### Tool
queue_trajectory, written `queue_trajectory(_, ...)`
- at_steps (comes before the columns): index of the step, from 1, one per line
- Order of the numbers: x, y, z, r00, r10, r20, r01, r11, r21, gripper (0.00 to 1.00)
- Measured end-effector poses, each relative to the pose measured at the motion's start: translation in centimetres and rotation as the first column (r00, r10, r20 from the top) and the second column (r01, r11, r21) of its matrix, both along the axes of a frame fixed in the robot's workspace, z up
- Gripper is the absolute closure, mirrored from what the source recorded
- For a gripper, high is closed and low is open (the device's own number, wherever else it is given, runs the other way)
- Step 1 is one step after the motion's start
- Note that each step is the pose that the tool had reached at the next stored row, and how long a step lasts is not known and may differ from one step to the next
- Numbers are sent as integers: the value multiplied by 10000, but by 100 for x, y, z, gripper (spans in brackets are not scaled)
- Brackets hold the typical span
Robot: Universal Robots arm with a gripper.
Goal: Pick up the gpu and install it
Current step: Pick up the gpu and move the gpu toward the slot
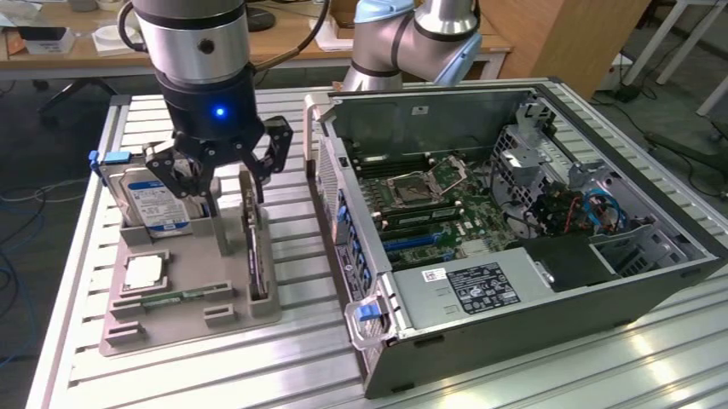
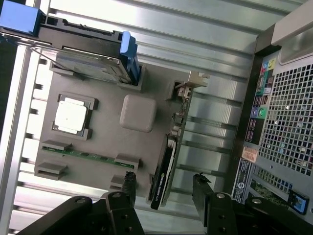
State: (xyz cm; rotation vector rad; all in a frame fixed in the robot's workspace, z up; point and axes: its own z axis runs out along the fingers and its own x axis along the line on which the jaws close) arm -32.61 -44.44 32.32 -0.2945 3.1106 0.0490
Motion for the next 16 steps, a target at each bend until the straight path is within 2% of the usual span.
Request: queue_trajectory(16,0,-9,-44,10000,0,1,0,10000,0,41)
